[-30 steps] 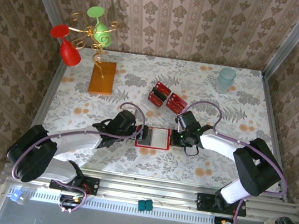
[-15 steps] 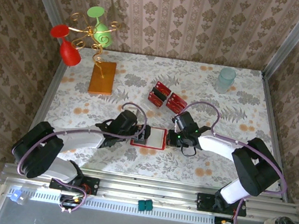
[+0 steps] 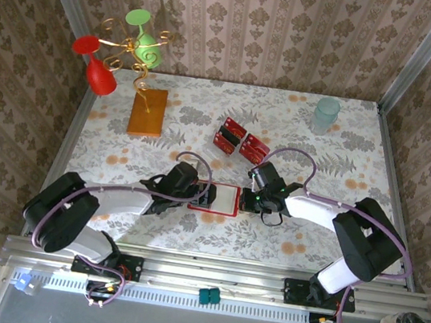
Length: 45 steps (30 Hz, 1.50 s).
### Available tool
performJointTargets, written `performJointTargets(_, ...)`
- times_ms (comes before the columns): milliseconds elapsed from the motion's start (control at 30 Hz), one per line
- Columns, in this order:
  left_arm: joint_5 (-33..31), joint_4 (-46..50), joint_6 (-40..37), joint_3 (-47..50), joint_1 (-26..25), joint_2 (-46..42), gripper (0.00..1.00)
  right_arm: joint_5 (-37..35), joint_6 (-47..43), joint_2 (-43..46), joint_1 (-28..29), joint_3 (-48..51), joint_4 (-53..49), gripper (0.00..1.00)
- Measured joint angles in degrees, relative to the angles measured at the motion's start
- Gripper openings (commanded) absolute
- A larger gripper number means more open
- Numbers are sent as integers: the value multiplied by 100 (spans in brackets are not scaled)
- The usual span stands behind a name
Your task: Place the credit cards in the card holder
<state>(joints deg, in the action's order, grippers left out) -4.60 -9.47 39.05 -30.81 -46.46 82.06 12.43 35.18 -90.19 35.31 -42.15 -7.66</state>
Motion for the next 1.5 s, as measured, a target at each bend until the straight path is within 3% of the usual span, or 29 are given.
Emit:
performJointTargets(833,-28,-195,46,-208,-269,339,100,2,72,-63,0,0,46,0)
performJointTargets(1267,33,-828,466,-186,-601,-369,100,7,105,-107,0,0,190,0)
performJointTargets(1333,39,-1001,544,-184,-704,-271,100,11,107,-111,-9,0,192,5)
performJointTargets(1500,61,-1222,691,-184,-872,17,100,105,138,-103,-166,0,184,31)
